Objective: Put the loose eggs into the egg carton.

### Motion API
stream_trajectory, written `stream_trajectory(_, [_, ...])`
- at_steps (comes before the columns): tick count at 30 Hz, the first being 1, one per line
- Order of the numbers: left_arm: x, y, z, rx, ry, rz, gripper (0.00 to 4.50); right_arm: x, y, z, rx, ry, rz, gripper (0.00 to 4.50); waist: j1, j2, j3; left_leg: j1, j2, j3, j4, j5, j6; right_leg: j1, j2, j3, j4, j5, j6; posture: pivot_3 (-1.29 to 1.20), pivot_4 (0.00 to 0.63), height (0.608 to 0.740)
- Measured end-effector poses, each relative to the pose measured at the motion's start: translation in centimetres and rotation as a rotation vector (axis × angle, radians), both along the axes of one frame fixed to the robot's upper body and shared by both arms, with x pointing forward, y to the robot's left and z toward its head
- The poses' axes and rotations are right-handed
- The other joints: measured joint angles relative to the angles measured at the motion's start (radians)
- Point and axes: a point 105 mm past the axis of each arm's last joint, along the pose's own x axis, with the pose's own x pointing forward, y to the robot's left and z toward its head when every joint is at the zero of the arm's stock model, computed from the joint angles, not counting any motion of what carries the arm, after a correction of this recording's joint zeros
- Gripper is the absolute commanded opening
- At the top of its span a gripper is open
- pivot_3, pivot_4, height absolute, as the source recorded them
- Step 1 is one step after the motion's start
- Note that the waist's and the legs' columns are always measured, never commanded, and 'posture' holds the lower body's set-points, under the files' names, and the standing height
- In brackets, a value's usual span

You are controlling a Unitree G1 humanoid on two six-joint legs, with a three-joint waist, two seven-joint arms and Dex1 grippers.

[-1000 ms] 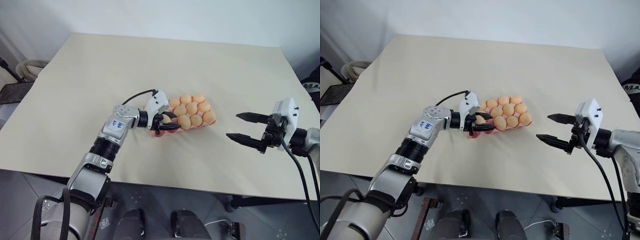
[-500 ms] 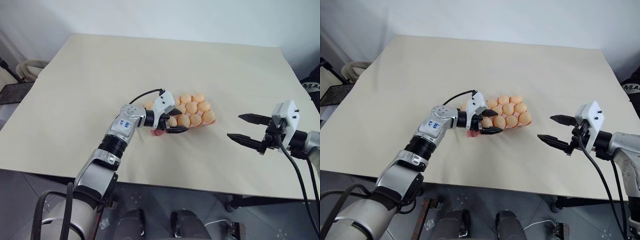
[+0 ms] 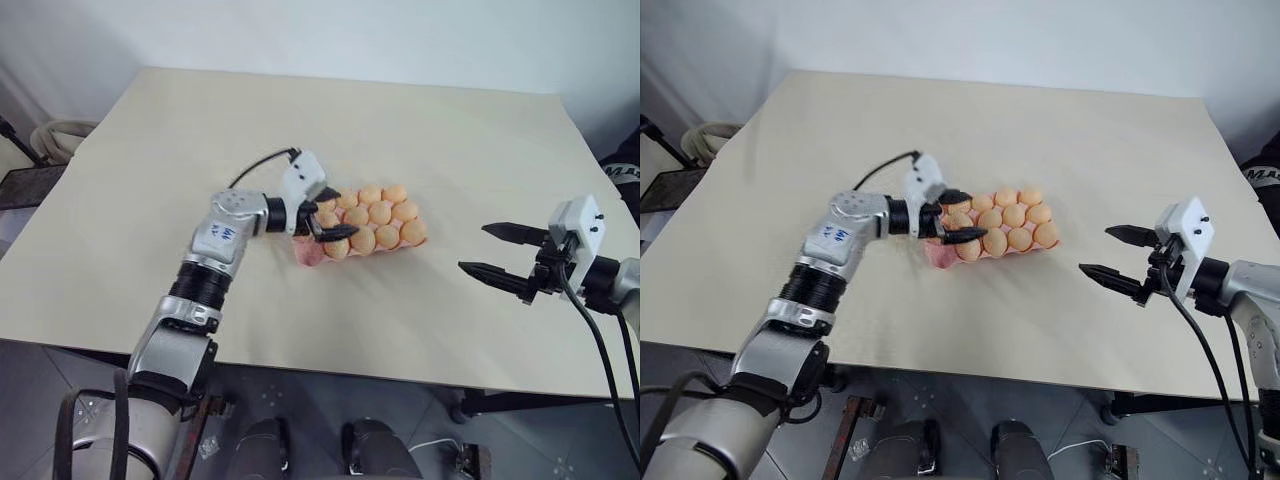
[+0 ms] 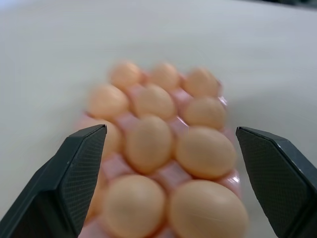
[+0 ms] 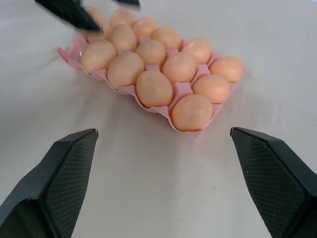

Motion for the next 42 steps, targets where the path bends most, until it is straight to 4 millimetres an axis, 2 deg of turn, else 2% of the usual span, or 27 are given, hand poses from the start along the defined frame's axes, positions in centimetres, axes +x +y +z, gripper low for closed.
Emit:
stream_trajectory(1, [0.0, 1.1, 0.8, -0.01, -0.022, 0.044, 4.46, 0.2, 0.1, 0.0, -0.004, 0.004, 0.01, 4.5, -0.002, 0.0, 0.0, 0.0, 0.0, 0.0, 0.0, 0.0, 0.0, 0.0, 0.0, 0.0, 0.0, 0.0, 0.0, 0.0, 0.15, 0.74])
stream_trajectory(3, [0.0, 2.8, 1.0, -0.019, -0.033, 0.117, 4.46, 0.5, 0.0, 0.2, -0.006, 0.003, 0.007, 4.5, 0.0, 0.0, 0.0, 0.001, 0.0, 0.0, 0.0, 0.0, 0.0, 0.0, 0.0, 0.0, 0.001, 0.0, 0.0, 0.0, 0.15, 0.74])
stream_trajectory(7, [0.6, 6.9, -1.4, -0.033, 0.03, 0.313, 4.46, 1.2, 0.4, 0.4, -0.015, 0.011, 0.041, 4.5, 0.001, 0.0, 0.0, 0.001, 0.0, 0.0, 0.002, 0.001, 0.0, 0.0, 0.0, 0.0, 0.002, 0.0, 0.0, 0.0, 0.15, 0.74])
stream_trajectory(9, [0.7, 8.1, -2.5, -0.032, 0.044, 0.378, 4.46, 1.6, 0.6, 0.4, -0.024, 0.018, 0.056, 4.5, 0.001, 0.0, 0.0, 0.001, 0.0, 0.0, 0.002, 0.0, 0.001, 0.0, -0.001, 0.0, 0.002, 0.0, 0.0, 0.0, 0.15, 0.74])
stream_trajectory(12, [0.6, 8.9, -3.9, -0.016, 0.048, 0.414, 4.46, 2.0, 1.0, 0.7, -0.036, 0.016, 0.08, 4.5, 0.005, 0.0, 0.0, 0.0, -0.001, -0.001, 0.001, 0.0, 0.001, 0.0, -0.002, -0.001, 0.002, 0.0, 0.0, 0.0, 0.15, 0.74])
stream_trajectory(16, [0.3, 8.5, -5.7, 0.028, 0.049, 0.4, 4.46, 2.6, 1.3, 0.9, -0.051, 0.025, 0.103, 4.5, 0.004, 0.0, 0.0, 0.0, -0.001, 0.0, 0.0, 0.0, 0.001, 0.0, -0.002, -0.001, 0.001, 0.0, 0.0, 0.0, 0.15, 0.74])
stream_trajectory(24, [0.1, 8.0, -7.8, 0.018, 0.076, 0.421, 4.46, 2.6, 1.2, 0.7, -0.062, 0.041, 0.12, 4.5, 0.003, 0.0, 0.0, 0.0, -0.001, 0.0, 0.0, 0.0, 0.001, 0.0, -0.002, -0.001, 0.0, 0.0, 0.0, 0.0, 0.15, 0.74])
stream_trajectory(39, [0.9, 7.8, -9.9, 0.006, 0.141, 0.437, 4.46, 2.1, 0.9, 0.8, -0.093, 0.047, 0.12, 4.5, 0.004, 0.0, 0.0, 0.0, -0.001, 0.0, 0.0, 0.0, 0.001, 0.0, -0.002, -0.002, 0.001, 0.0, 0.0, 0.0, 0.15, 0.74])
stream_trajectory(42, [1.0, 7.7, -10.3, 0.002, 0.155, 0.435, 3.86, 2.1, 0.8, 0.7, -0.093, 0.052, 0.117, 4.5, 0.003, 0.0, 0.0, 0.0, -0.001, 0.0, 0.0, 0.0, 0.001, 0.0, -0.002, -0.002, 0.001, 0.0, 0.0, 0.0, 0.15, 0.74])
